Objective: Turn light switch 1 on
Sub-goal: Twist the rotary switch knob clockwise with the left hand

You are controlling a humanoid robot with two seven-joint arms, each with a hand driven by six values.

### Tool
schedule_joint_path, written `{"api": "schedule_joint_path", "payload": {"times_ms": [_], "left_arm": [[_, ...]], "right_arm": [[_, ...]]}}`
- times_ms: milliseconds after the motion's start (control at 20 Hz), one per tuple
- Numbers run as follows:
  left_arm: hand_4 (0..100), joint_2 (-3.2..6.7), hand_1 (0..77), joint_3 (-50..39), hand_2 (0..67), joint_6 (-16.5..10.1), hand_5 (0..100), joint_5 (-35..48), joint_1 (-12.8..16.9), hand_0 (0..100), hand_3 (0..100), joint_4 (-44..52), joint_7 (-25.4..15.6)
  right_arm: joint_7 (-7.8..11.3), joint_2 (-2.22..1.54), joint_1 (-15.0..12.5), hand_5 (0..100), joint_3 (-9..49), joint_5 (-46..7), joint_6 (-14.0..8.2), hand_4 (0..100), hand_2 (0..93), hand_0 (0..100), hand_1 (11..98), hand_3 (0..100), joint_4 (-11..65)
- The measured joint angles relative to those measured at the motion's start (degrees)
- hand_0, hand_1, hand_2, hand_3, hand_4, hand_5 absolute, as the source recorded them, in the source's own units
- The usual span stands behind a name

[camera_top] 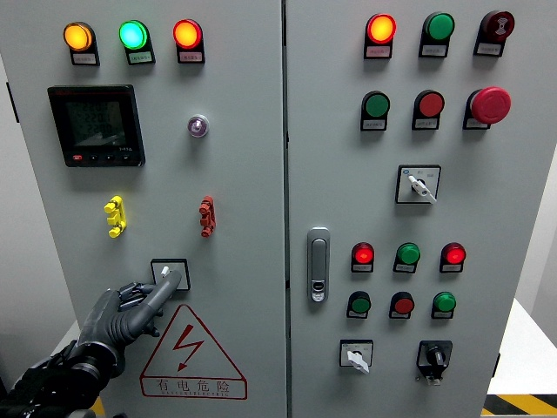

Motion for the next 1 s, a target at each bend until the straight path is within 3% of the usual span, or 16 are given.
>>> {"api": "schedule_joint_path", "payload": {"times_ms": [350,1000], "left_arm": [[100,0.01,54.5,0.1,50.6,0.0,74,0.0,-0.4,2,87,0.6,0.3],[100,0.0,53.0,0.0,51.5,-0.1,75,0.0,-1.0,26,87,1.4,0.5]], "right_arm": [[0.0,0.0,0.0,10,0.0,0.0,0.0,19,0.0,0,19.7,20,0.0],[0.0,0.03,0.0,10,0.0,0.0,0.0,19,0.0,0,19.9,20,0.0]]}}
